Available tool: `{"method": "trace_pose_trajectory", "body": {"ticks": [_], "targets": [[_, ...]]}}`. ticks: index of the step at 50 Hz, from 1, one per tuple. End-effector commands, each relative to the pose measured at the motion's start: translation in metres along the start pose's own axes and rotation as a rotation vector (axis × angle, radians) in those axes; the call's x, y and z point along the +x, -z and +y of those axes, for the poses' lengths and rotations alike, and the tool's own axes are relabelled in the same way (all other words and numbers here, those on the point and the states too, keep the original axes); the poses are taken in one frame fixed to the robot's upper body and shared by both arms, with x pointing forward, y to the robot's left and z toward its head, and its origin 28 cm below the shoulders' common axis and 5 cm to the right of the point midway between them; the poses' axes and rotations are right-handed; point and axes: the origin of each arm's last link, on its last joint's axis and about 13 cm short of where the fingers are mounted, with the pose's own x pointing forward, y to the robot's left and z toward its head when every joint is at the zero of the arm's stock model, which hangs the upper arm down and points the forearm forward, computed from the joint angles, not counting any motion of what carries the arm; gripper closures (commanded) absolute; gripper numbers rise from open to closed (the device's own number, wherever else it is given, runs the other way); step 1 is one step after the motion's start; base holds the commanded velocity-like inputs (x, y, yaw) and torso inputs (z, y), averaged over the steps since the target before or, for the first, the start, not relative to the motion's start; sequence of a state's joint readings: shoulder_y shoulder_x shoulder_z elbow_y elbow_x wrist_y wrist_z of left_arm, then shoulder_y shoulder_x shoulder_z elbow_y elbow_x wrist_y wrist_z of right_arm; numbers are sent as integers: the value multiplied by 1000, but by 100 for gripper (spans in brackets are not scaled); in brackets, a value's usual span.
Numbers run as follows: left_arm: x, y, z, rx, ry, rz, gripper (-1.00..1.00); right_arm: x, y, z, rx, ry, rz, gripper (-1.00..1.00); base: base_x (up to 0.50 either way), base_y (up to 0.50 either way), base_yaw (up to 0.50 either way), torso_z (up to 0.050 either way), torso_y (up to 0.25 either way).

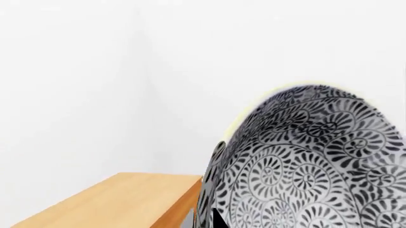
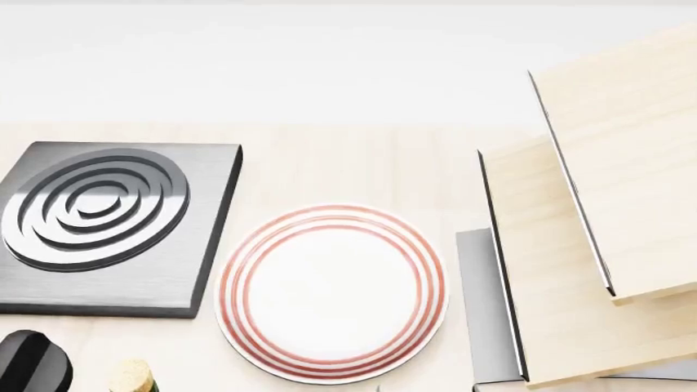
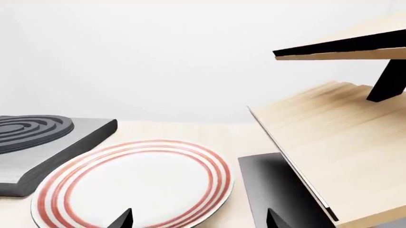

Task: Pick up the akita bowl and put it on the plate.

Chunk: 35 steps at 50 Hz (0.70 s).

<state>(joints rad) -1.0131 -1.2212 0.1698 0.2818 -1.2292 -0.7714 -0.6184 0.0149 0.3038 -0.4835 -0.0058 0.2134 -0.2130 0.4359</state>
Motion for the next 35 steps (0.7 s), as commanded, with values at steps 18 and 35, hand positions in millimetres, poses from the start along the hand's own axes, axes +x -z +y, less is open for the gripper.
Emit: {"method": "trace_pose_trajectory", "body": {"ticks": [18, 35], "targets": [[49, -28, -57, -141, 43, -62, 100, 1, 3, 0, -4, -2, 9, -100, 0, 0, 0, 0, 1], [79, -35, -86, -275, 33, -60, 100, 1, 6, 1, -2, -6, 12, -100, 0, 0, 0, 0, 1]]}}
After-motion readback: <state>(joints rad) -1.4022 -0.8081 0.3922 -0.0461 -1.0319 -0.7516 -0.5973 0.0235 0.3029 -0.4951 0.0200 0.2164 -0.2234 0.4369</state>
